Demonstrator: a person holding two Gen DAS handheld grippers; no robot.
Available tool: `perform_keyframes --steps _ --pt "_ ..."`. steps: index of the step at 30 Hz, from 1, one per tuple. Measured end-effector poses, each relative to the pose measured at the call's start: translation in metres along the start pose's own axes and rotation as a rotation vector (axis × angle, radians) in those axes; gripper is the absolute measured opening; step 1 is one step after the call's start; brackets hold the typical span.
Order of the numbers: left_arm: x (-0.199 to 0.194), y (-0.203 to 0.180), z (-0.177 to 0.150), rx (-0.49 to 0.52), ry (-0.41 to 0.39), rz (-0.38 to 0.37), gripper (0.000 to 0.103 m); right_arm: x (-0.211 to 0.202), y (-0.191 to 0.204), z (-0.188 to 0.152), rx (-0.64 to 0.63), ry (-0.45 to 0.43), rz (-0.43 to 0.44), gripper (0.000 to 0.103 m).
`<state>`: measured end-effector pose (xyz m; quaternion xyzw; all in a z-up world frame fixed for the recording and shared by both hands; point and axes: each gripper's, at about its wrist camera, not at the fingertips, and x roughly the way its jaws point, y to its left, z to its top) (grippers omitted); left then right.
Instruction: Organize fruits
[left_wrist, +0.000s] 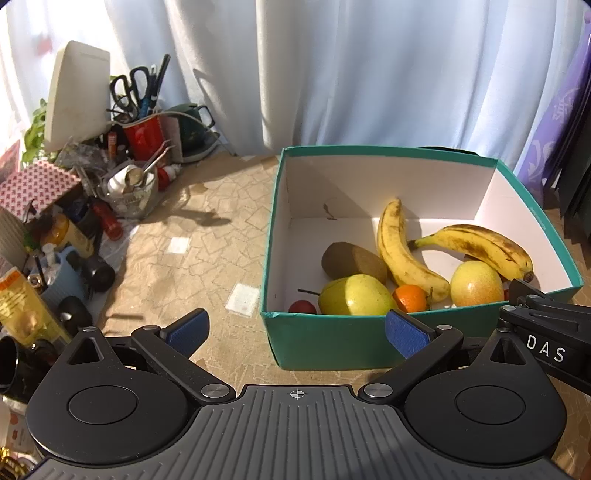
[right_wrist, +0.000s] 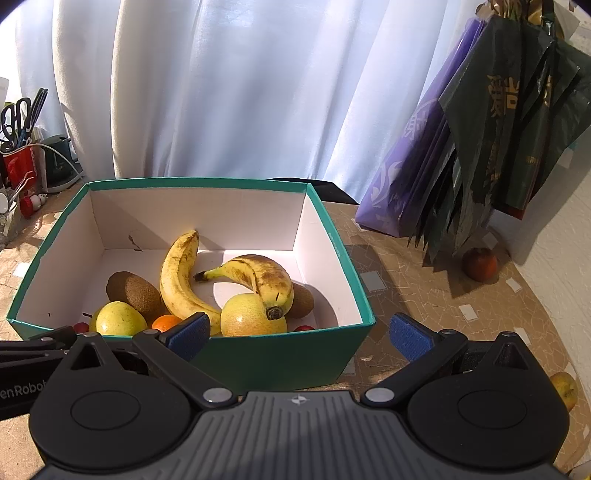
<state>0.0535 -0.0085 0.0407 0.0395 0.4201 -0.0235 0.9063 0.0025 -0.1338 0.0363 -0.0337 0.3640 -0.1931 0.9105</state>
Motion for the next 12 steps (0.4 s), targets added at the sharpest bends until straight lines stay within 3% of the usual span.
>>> perform_keyframes --steps 12 --pt "-0.0002 -0.0015 0.0006 0.014 -0.009 -0.003 0.103 0.0015 -0.0013 0.0002 0.001 0.005 -0.003 0.103"
